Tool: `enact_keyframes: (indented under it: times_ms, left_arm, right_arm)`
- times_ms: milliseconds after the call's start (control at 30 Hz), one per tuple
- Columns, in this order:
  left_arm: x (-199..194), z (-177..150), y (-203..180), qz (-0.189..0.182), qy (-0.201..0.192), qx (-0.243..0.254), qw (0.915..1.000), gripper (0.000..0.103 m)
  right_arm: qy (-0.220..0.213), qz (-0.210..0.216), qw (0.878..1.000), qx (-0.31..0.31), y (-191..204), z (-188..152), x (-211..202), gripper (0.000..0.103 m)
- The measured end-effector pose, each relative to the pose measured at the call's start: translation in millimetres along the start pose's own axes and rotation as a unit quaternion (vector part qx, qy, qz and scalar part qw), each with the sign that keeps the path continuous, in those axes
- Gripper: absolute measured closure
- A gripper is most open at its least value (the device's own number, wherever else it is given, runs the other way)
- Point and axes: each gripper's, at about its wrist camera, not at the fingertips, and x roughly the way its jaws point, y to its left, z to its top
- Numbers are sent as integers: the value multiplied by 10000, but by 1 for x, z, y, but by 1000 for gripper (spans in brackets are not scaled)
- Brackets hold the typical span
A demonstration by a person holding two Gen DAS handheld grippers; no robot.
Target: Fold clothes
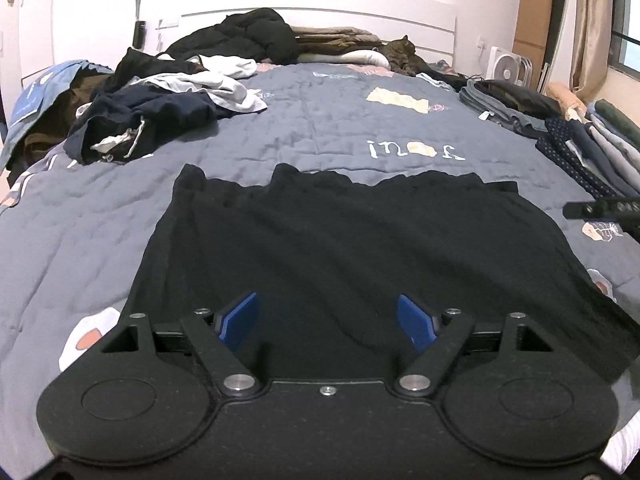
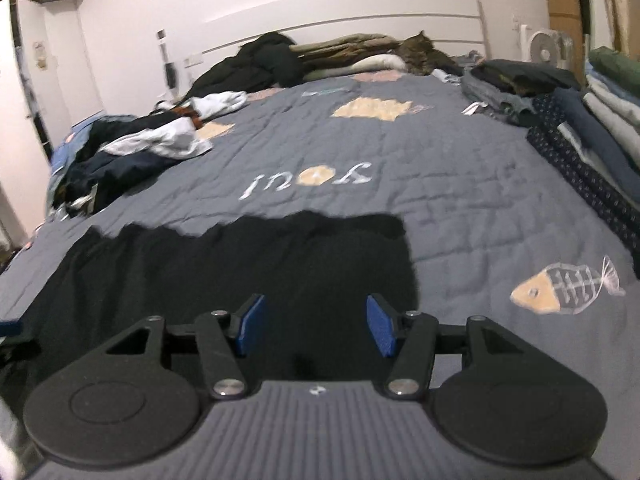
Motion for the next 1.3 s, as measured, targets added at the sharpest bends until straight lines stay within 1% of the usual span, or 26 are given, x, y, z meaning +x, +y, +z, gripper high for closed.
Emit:
enact_keyframes:
  times_ms: [67,133,233,500,667,800,833,933,1033,1167,1300]
  left_arm:
    - [3,1,0,-18,9,-1,10000,25]
    - [6,2,0,-18,3,12,10000,25]
    - [10,4,2,41,-8,-5,10000,24]
    - [20,7,12,172,73,-82,9998,23]
    - [24,7,9,125,98,-71,9998,23]
    - [28,7,5,81,127,-44,9999,23]
    - [29,7,5,70,137,-42,9999,23]
    - [32,6,4,47,167,-30,9998,23]
    - [33,6,6,102,196,-65,9997,23]
    - [35,7,11,192,225,-185,9994,23]
    - [37,7,15,149,285,-305,9990,23]
  right_arm:
    - [18,-162,9999,36,-6,10,12,47]
    - [17,-221,9997,75,-13,20,25,47]
    - [47,-393,9992,-48,-22,30,46,47]
    - [135,-283,9989,350,-46,36,84,46]
    - [180,-202,9981,557,-58,40,106,45]
    - [380,-220,9975,557,-57,38,123,43]
    - [438,-229,9974,519,-55,36,127,42]
    - [422,-337,9984,151,-46,32,133,42]
    - [338,-792,9955,-403,-39,30,137,42]
    - [433,-299,9982,-296,-28,33,132,42]
    - [526,195,9982,-187,-17,37,127,42]
